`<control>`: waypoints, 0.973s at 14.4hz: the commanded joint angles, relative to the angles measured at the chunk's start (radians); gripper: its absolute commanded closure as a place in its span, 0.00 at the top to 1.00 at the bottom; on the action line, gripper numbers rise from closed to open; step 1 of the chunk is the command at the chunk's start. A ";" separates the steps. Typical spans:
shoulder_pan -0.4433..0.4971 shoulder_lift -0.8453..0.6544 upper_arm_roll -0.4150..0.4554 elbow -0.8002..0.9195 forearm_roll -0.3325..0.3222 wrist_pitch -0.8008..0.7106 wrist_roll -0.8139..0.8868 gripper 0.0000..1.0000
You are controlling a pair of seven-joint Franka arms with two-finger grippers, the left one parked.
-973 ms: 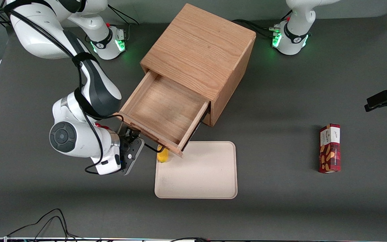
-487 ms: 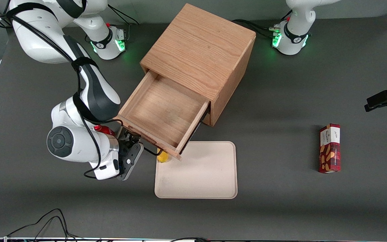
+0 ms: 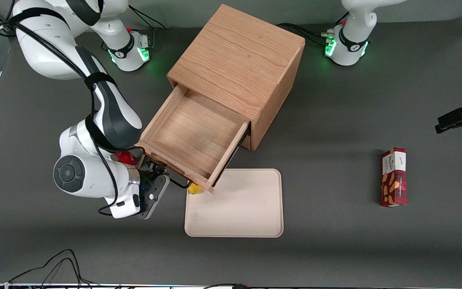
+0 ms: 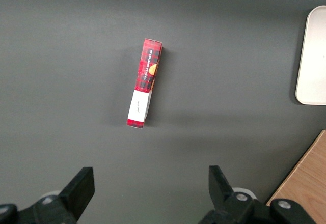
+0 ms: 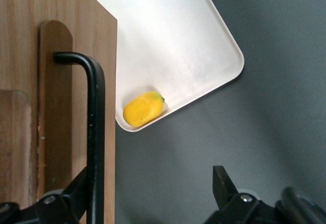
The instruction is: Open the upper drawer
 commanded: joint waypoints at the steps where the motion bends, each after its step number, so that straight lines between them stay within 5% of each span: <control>1: 0.011 0.025 -0.035 0.064 -0.023 -0.016 -0.033 1.00; 14: 0.001 -0.115 -0.027 0.065 0.006 -0.239 -0.009 1.00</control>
